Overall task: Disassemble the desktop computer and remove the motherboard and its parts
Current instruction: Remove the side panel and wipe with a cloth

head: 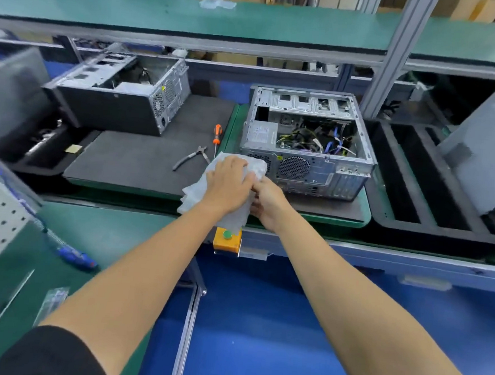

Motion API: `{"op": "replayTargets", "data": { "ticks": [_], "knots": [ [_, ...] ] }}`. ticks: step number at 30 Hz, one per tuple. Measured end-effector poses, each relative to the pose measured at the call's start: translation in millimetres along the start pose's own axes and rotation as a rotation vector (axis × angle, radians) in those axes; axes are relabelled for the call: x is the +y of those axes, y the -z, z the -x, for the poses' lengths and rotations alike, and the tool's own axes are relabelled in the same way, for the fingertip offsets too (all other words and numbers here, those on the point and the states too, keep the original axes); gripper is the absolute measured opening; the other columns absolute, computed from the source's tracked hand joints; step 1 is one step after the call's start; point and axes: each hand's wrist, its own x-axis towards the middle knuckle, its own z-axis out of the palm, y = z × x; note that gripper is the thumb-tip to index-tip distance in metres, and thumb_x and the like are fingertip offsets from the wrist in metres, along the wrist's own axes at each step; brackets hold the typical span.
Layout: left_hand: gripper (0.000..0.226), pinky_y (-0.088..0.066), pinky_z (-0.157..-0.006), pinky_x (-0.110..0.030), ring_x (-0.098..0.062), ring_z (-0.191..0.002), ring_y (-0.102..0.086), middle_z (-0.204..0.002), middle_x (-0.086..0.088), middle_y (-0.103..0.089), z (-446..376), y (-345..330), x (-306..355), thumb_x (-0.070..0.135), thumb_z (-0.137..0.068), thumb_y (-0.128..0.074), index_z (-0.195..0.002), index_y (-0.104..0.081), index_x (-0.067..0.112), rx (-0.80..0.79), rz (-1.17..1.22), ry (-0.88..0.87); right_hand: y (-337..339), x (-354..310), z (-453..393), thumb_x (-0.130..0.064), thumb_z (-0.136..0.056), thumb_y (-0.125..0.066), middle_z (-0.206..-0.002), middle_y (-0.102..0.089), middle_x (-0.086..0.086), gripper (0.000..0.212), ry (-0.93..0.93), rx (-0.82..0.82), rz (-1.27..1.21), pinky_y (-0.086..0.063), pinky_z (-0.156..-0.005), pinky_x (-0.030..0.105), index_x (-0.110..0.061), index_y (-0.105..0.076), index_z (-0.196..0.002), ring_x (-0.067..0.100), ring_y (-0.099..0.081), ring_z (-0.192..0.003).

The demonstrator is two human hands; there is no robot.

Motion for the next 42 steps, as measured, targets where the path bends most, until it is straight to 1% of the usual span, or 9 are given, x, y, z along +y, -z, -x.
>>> {"op": "replayTargets", "data": {
  "ticks": [8,12,21,28,30,33,35,38,42],
  "knots": [
    [0.053,-0.029,-0.095,-0.039,-0.025,-0.121,-0.041,-0.127,-0.003,-0.048,62,16,-56,0.043,-0.081,-0.066,-0.124,-0.052,0.015,0.078,-0.004,0.172,-46,57,20,-0.004,-0.095,-0.039,-0.09,-0.065,0.003,0.033,-0.087,-0.091,0.113,-0.05,-0.063,0.03,-0.016,-0.062,-0.114,0.02,-0.06,-0.08],
    [0.067,-0.034,-0.097,-0.042,-0.029,-0.122,-0.037,-0.131,-0.006,-0.043,82,30,-86,0.051,-0.078,-0.066,-0.136,-0.047,0.024,0.041,-0.095,0.149,-78,81,31,0.003,-0.091,-0.035,-0.084,-0.064,0.001,0.036,-0.117,-0.094,0.132,-0.05,-0.062,0.028,-0.02,-0.062,-0.091,0.017,-0.06,-0.077],
    [0.059,-0.036,-0.095,-0.041,-0.027,-0.116,-0.038,-0.131,-0.005,-0.044,151,46,-164,0.052,-0.079,-0.061,-0.13,-0.055,0.022,-0.086,-0.221,0.2,-152,157,53,0.007,-0.09,-0.035,-0.078,-0.059,0.002,0.033,-0.219,-0.164,0.166,-0.05,-0.064,0.029,-0.01,-0.061,-0.101,0.016,-0.055,-0.072],
    [0.05,-0.037,-0.093,-0.04,-0.028,-0.115,-0.037,-0.127,-0.008,-0.043,189,41,-206,0.045,-0.083,-0.062,-0.125,-0.055,0.018,-0.199,-0.233,0.289,-179,203,61,0.009,-0.09,-0.034,-0.095,-0.065,0.008,0.036,-0.33,-0.271,0.225,-0.056,-0.07,0.028,-0.005,-0.06,-0.111,0.021,-0.063,-0.087],
    [0.045,-0.039,-0.094,-0.04,-0.028,-0.115,-0.036,-0.126,-0.009,-0.043,194,39,-214,0.039,-0.085,-0.062,-0.123,-0.054,0.015,-0.228,-0.206,0.316,-182,213,61,0.006,-0.091,-0.037,-0.107,-0.062,0.012,0.037,-0.343,-0.355,0.417,-0.051,-0.084,0.032,0.0,-0.056,-0.122,0.025,-0.06,-0.098],
    [0.04,-0.04,-0.094,-0.04,-0.028,-0.118,-0.035,-0.125,-0.009,-0.042,200,34,-222,0.028,-0.087,-0.063,-0.122,-0.053,0.012,-0.305,-0.163,0.361,-189,219,57,-0.006,-0.092,-0.044,-0.11,-0.054,0.017,0.038,-0.335,-0.464,0.93,-0.044,-0.08,0.035,0.001,-0.048,-0.129,0.028,-0.053,-0.094],
    [0.039,-0.04,-0.09,-0.038,-0.027,-0.119,-0.035,-0.126,-0.009,-0.042,202,32,-225,0.02,-0.086,-0.061,-0.123,-0.051,0.012,-0.341,-0.144,0.387,-194,221,56,-0.011,-0.094,-0.044,-0.099,-0.051,0.016,0.034,-0.353,-0.499,1.036,-0.04,-0.072,0.035,0.002,-0.051,-0.124,0.027,-0.049,-0.082],
    [0.038,-0.04,-0.087,-0.037,-0.026,-0.119,-0.038,-0.126,-0.008,-0.043,201,32,-226,0.018,-0.085,-0.061,-0.121,-0.051,0.011,-0.367,-0.144,0.402,-198,219,57,-0.009,-0.091,-0.042,-0.086,-0.044,0.011,0.021,-0.358,-0.42,1.015,-0.031,-0.066,0.034,-0.002,-0.053,-0.107,0.022,-0.037,-0.071],
    [0.032,-0.04,-0.087,-0.037,-0.026,-0.116,-0.042,-0.124,-0.009,-0.046,194,33,-223,0.023,-0.089,-0.058,-0.119,-0.053,0.01,-0.343,-0.133,0.411,-195,209,51,-0.001,-0.087,-0.039,-0.09,-0.051,0.013,0.018,-0.297,-0.28,0.864,-0.036,-0.068,0.034,-0.005,-0.054,-0.096,0.024,-0.045,-0.078]
  ]
}}
